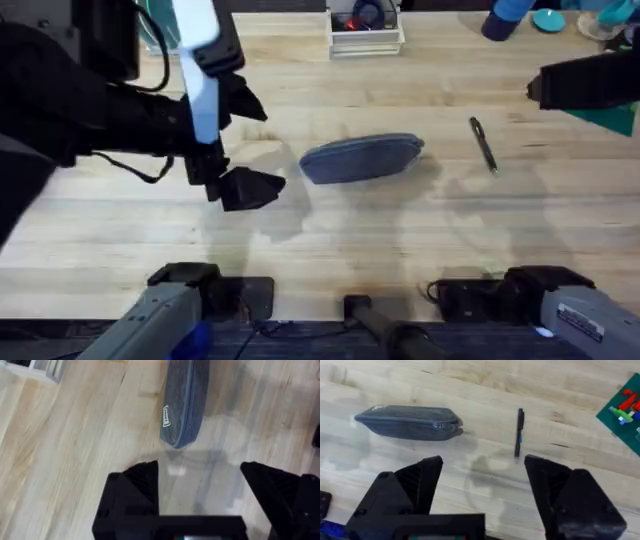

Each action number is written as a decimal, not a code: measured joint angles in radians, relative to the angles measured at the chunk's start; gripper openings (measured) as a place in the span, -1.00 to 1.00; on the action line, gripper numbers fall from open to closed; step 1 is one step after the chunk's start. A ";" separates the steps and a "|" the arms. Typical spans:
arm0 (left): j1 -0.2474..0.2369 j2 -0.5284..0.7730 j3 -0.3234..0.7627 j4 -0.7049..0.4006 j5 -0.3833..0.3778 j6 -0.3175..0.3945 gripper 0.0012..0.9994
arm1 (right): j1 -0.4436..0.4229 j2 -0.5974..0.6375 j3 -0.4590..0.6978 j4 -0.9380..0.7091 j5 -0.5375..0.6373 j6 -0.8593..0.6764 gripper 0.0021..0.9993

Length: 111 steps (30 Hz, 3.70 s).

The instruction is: Unzip the bag, pick up the pens from the table one at a time and place them inside, then zip the bag closed.

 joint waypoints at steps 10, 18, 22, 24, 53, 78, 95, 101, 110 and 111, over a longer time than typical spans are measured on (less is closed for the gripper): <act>0.000 0.091 -0.171 0.205 0.130 0.031 0.99 | 0.000 0.000 0.000 0.000 0.000 0.000 0.99; 0.000 0.221 -0.185 0.247 0.176 0.101 0.99 | 0.000 0.000 0.000 0.000 0.000 0.000 0.99; 0.000 0.331 -0.185 0.294 0.223 0.128 0.99 | 0.000 0.000 0.000 0.000 0.000 0.000 0.99; 0.000 0.364 -0.185 0.315 0.239 0.132 0.99 | 0.000 0.000 0.000 0.000 0.000 0.000 0.99; -0.022 0.505 -0.186 0.393 0.309 0.181 0.99 | 0.000 0.000 0.000 0.000 0.000 0.000 0.99; -0.022 0.505 -0.186 0.392 0.309 0.184 0.28 | 0.000 0.000 0.000 0.000 0.000 0.000 0.99; -0.021 0.505 -0.186 0.402 0.309 0.189 -0.91 | 0.000 0.000 0.000 0.000 0.000 0.000 0.99; -0.021 0.505 -0.186 0.402 0.309 0.189 -0.91 | 0.000 0.000 0.000 0.000 0.000 -0.018 0.99; -0.021 0.505 -0.186 0.402 0.309 0.189 -0.91 | 0.000 0.000 0.000 0.000 -0.016 -0.270 0.99; -0.021 0.505 -0.186 0.402 0.309 0.189 -0.91 | 0.000 0.000 0.000 0.000 -0.027 -0.309 0.99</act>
